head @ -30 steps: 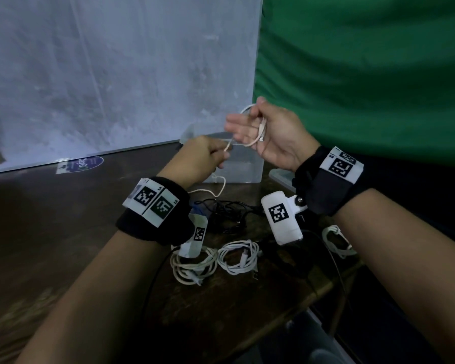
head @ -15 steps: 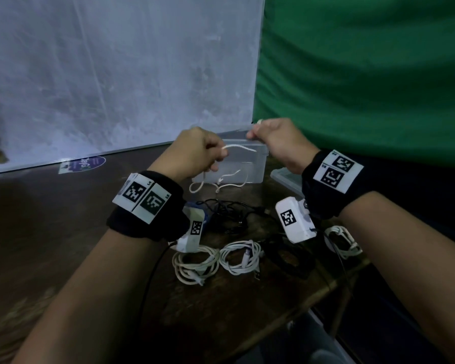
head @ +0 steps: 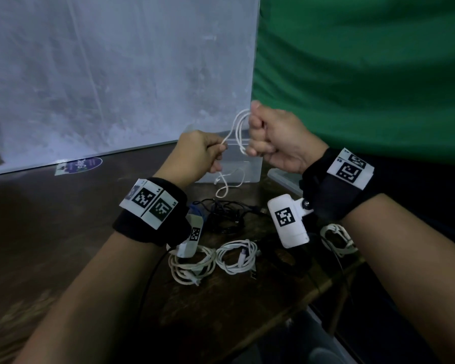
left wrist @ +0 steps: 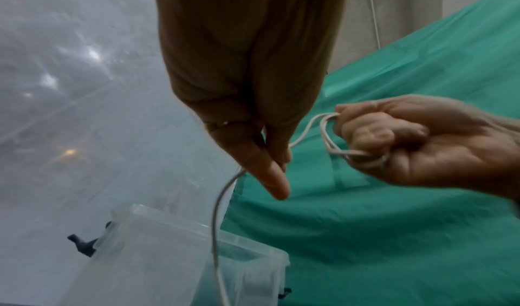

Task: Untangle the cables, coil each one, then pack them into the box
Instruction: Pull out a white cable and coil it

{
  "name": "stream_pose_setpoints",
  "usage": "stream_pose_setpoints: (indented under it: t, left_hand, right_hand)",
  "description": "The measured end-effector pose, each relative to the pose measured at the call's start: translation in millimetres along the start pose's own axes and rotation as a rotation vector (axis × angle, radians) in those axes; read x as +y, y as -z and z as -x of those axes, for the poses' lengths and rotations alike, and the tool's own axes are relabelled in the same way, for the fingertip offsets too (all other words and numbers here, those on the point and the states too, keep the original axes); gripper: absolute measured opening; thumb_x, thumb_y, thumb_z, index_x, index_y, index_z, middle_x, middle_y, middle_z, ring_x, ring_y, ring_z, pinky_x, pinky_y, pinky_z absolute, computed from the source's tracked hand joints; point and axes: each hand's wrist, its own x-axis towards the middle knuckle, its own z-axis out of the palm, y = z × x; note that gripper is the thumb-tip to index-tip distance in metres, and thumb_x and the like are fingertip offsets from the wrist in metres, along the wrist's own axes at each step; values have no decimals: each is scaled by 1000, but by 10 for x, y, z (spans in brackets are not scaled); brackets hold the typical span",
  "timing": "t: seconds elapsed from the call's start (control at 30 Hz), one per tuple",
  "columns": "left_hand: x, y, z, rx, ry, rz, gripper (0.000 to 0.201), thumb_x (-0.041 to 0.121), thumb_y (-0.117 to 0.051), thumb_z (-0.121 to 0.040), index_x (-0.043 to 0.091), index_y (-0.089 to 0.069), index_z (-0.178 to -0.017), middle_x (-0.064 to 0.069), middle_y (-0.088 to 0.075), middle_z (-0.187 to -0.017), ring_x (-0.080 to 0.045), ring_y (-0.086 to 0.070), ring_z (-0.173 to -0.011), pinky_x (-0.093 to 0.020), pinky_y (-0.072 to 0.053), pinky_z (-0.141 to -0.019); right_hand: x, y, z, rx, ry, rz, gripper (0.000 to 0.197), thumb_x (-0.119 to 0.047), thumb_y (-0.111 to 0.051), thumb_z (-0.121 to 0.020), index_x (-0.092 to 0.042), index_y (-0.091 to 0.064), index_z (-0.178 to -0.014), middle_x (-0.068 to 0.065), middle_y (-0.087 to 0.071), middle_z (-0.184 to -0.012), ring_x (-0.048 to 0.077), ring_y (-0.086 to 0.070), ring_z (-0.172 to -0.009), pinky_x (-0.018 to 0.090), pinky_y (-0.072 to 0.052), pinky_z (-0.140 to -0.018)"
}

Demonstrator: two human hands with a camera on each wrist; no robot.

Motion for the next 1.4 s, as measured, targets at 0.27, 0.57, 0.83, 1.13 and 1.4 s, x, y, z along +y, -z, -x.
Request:
stream_pose_setpoints:
  t: [0.27,0.57,0.83,1.13,1.4]
  left_hand:
    - [29,-226,87,-378,73,-49,14,9,-51,-96,11,-64,-90,-5,-65,-68,-3,-63,-52,-13,-51,-55]
    - [95,-96,54,-341,11,175,22,7,-43,-99,13,-52,-80,-7,-62,-84,-10,-65,-74,-18,-56,-71]
    - [140,119,6,162,-253,-41,9,17,-61,-90,22,-61,-82,-1,-64,-78,-17,-60,-75,-26,-45,-69]
    - [51,129,-7,141,-116,-36,14,10,-55,-93,5,-66,-87,-9,-63,-67,-1,-60,-47,-15,-49,-51]
    - [31,45,22,-73,-110,-207,18,13,-57,-92,4,-66,-80,-3,-60,-61,2,-53,-44,-14,-45,-51]
  right_hand:
    - [-108,63,-78,111,114,-475,42,-27,-31,-104,-9,-48,-69,23,-64,-114,29,-63,-109,37,-53,-85]
    - [115,222,-136,322,294,721,30,-20,-47,-98,-7,-65,-78,-9,-52,-58,-3,-43,-50,14,-35,-53]
    - [168,87,-37,58,48,656,42,-34,-40,-100,-12,-56,-69,-5,-36,-44,12,-33,-41,25,-35,-50]
    - [-3,-37,48,-57,41,83,41,-28,-34,-103,-16,-39,-64,-9,-27,-39,8,-24,-33,28,-40,-53]
    - [-175,-9,-89,62,162,-505,39,-26,-30,-104,-9,-48,-74,22,-63,-115,28,-66,-103,35,-54,-85]
